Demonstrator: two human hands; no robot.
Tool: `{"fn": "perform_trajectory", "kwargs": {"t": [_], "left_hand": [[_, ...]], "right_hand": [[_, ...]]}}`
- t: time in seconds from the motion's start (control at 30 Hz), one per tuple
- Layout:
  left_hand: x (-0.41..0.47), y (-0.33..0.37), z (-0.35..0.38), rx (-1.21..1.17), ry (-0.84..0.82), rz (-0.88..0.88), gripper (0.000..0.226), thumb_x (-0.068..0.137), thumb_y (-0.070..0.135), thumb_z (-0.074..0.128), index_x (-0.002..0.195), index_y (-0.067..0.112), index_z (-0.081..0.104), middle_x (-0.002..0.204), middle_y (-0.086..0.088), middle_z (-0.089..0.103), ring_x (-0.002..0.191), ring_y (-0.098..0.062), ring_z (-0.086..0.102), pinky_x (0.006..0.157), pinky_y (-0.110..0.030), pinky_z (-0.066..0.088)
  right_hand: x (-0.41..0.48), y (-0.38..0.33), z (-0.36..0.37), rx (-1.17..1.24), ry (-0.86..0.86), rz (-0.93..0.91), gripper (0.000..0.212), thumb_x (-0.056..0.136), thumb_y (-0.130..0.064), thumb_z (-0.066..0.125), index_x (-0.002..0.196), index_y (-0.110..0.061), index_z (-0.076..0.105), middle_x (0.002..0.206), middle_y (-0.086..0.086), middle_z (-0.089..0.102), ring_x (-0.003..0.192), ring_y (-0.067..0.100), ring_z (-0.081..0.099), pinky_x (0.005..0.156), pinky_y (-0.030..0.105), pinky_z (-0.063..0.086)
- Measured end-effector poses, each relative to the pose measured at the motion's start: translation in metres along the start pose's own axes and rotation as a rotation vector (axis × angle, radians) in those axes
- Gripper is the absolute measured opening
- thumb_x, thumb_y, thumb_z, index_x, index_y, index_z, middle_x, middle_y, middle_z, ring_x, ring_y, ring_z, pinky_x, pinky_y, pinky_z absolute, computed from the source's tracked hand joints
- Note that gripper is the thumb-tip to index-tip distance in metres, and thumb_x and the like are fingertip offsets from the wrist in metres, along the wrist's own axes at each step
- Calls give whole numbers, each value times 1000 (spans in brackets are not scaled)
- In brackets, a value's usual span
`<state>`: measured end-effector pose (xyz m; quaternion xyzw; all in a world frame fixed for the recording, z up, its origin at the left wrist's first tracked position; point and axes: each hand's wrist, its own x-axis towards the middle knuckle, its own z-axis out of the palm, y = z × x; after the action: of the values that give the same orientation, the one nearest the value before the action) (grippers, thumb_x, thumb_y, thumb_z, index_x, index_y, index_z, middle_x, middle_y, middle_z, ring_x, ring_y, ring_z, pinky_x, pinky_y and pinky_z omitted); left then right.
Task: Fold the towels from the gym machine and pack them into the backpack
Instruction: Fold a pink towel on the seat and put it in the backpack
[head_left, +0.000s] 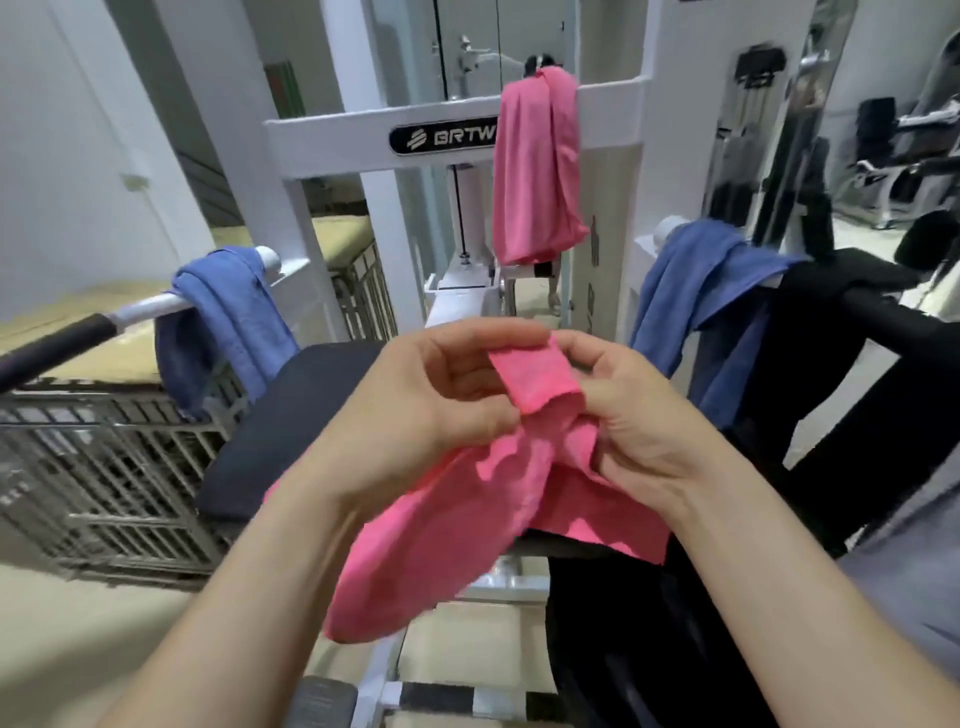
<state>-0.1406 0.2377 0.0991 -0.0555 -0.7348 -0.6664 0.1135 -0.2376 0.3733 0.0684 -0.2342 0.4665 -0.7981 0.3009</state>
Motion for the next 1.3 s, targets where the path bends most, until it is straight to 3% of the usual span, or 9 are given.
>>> {"fn": "perform_trajectory", "kwargs": {"t": [0.13,0.23,0.33,0.4,0.6,0.87,1.03,1.2,1.3], "left_hand": [[-18,5,14,434,132,186,58,63,-13,46,107,16,69,106,1,73,100,-9,69,87,-25,54],[-28,6,17,761,293,272,17,78,22,63,88,31,74,75,8,72,71,-3,67,67,-34,57],[-37,14,14,1079,360,388,22,86,42,60,88,26,74,70,7,56,65,-3,53,61,-27,47],[-44,24,12,1051,338,460,24,87,40,60,87,21,74,77,6,51,74,-5,52,66,-19,42],[-76,32,-4,585,277,283,13,77,37,75,86,28,75,73,3,72,68,-19,70,58,-39,58],[-127,46,-46,868,361,434,18,79,41,72,83,23,70,53,7,53,50,-2,43,50,-14,33],[-149,55,-59,1058,427,432,22,83,49,61,84,27,59,46,6,45,46,-10,36,46,-26,32],[-151,56,-72,975,448,305,37,75,52,72,73,19,54,54,7,56,49,-9,45,50,-30,40],[-151,47,-101,701,159,6,51,66,58,77,67,11,57,57,6,54,53,-7,47,50,-26,36]], "right_hand": [[-10,-7,-2,107,-13,26,51,68,15,61,118,2,59,99,21,65,84,27,63,80,36,56],[-18,-8,6,178,-47,46,60,65,5,65,123,10,53,99,24,62,82,28,62,84,37,54],[-26,-10,17,192,-86,35,52,67,2,65,118,10,57,91,19,66,73,22,65,78,31,57],[-33,-13,25,199,-129,40,47,69,4,63,116,8,60,91,18,68,72,21,67,76,30,58],[-58,-15,63,-65,-174,-32,38,65,-2,68,103,-5,64,86,17,73,70,25,66,66,30,58],[-80,-4,126,-434,-315,-56,38,89,12,44,117,-2,65,116,28,64,105,36,62,99,50,42],[-87,0,156,-460,-370,-95,36,86,7,43,113,3,66,106,30,66,94,28,59,85,37,45],[-77,12,172,-529,-192,-194,23,96,-2,50,103,-4,72,96,21,72,85,25,63,82,39,51],[-56,13,158,-765,49,-383,24,97,-7,50,98,-16,72,91,5,72,80,9,60,77,26,47]]}}
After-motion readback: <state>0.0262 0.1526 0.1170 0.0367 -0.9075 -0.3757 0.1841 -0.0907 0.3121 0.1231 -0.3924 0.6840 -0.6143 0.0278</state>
